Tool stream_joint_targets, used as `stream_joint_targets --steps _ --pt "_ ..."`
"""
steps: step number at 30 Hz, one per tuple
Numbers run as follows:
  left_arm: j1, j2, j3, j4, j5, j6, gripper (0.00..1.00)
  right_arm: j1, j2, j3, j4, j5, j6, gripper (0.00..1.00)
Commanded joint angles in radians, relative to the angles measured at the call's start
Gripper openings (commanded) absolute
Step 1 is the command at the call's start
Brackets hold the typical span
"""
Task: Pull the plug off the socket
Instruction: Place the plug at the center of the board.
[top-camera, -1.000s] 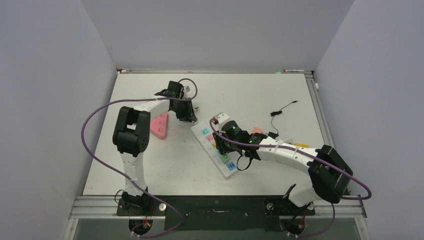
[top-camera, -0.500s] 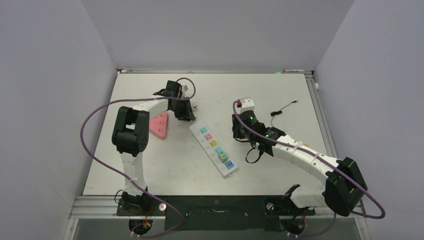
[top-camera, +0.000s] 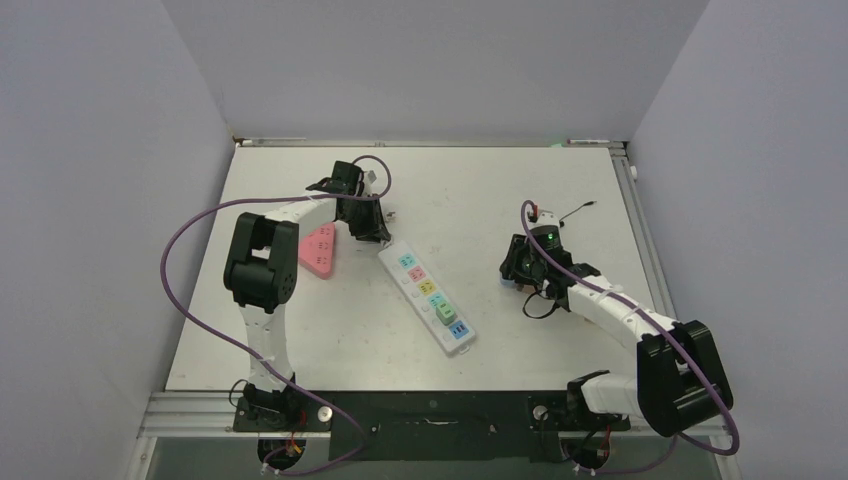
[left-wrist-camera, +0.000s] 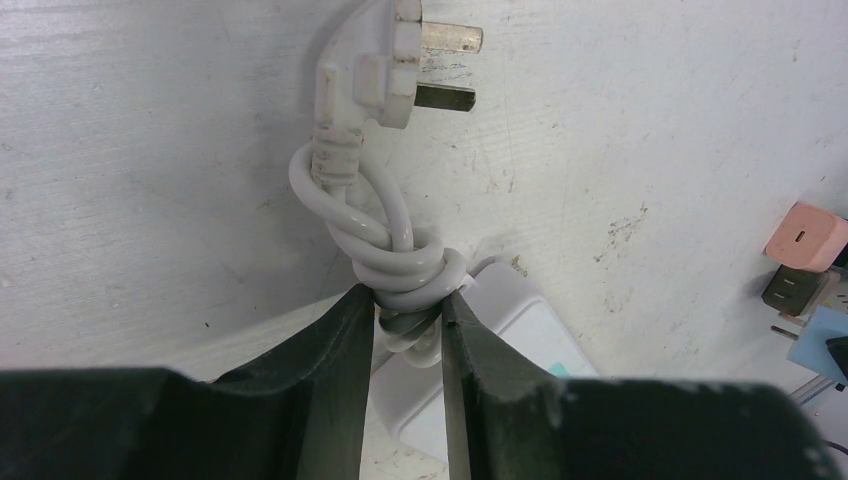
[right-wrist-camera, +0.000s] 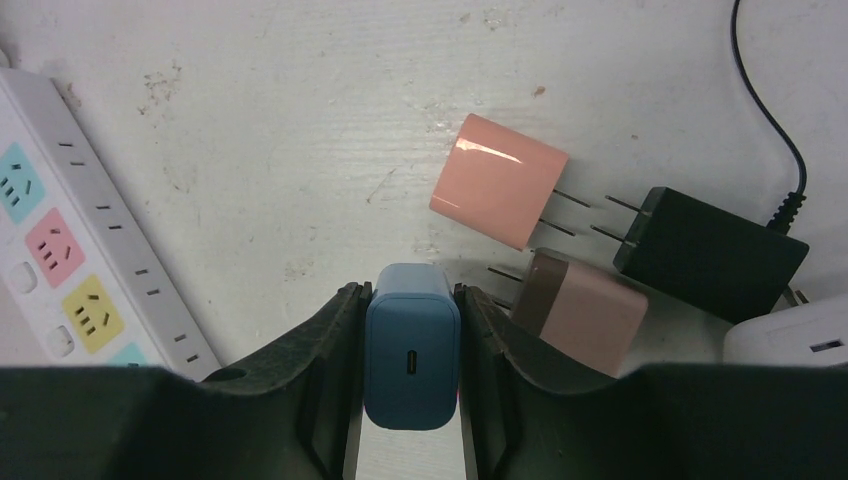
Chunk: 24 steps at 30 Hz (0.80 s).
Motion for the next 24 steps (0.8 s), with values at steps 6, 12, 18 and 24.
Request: stream_joint_targets --steps 6,12,18,24 --pt "0.021 0.042 0.011 -0.002 -0.089 0.043 0.00 -0.081 0.062 -0.040 0.128 -0.105 0.027 0.08" --pt "0.022 0.043 0.011 -0.002 -0.089 0.044 0.00 -0.082 0.117 -0.036 0.134 -0.117 0.025 0.12" --pt "0.024 0.045 0.011 -0.001 -0.087 0.043 0.00 -0.083 0.136 -0.037 0.126 -0.090 0.036 0.27" --pt "0.025 0.045 0.011 -0.001 -0.081 0.043 0.00 -0.082 0.133 -0.038 0.119 -0.064 0.041 0.47"
